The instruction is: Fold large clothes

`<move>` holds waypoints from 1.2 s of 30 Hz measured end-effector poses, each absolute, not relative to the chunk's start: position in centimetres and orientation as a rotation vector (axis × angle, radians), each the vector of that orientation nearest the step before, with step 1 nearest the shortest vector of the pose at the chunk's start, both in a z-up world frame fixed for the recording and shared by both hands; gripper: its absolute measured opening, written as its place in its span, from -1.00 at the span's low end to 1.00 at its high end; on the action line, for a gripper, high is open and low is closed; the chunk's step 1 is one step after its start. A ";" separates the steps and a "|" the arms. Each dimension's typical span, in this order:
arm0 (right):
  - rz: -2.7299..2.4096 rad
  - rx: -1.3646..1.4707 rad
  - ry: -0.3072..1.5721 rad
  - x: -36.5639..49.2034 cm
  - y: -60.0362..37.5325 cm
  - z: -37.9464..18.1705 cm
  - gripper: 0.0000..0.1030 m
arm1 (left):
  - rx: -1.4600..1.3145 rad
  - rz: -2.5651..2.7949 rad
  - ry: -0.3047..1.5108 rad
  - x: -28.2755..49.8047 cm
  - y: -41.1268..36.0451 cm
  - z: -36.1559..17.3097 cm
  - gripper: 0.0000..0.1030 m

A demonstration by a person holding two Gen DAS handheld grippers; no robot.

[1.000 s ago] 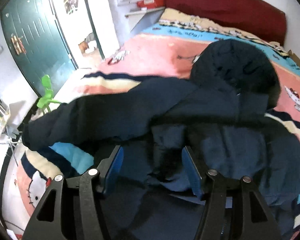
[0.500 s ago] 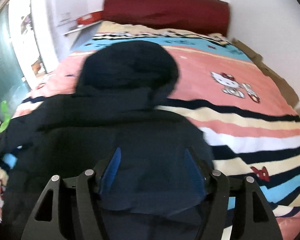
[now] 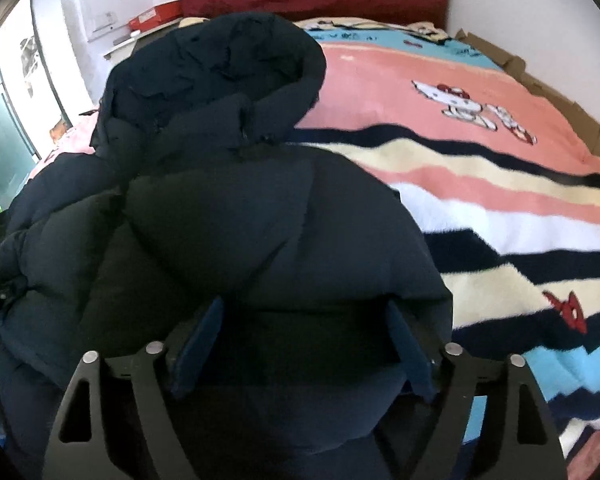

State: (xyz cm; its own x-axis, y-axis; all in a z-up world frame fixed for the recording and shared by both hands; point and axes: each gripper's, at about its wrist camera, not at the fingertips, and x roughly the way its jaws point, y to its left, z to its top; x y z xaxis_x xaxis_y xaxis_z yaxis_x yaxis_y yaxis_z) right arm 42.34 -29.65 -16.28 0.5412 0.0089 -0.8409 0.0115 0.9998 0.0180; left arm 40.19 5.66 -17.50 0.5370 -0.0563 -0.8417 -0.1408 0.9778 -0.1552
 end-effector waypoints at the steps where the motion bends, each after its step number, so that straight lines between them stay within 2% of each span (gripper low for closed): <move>1: -0.012 0.019 1.005 42.3 -29.7 -16.2 0.58 | -0.192 0.059 0.991 39.7 5.9 -16.9 0.49; 7: -0.080 -0.022 1.016 40.5 -29.6 -14.3 0.58 | -0.144 0.100 0.948 35.9 9.3 -14.0 0.49; 14: -0.111 -0.002 0.979 36.4 -28.9 -10.6 0.58 | -0.239 0.165 0.913 30.7 18.1 -12.4 0.49; 29: -0.109 -0.036 0.972 28.1 -24.4 -7.5 0.59 | -0.805 0.407 0.834 22.2 48.0 -17.3 0.46; 36: -0.154 -0.031 0.996 26.5 -24.6 -7.9 0.59 | -1.013 0.361 0.832 23.3 50.9 -21.1 0.46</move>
State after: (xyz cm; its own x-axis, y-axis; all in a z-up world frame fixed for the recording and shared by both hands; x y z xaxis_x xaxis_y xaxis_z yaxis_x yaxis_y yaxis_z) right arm 26.51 -24.59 -7.87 0.5334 -0.1438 -0.8335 0.1152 0.9886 -0.0969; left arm 23.30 50.93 -21.11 0.6480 -0.1006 -0.7550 -0.6203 0.5054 -0.5998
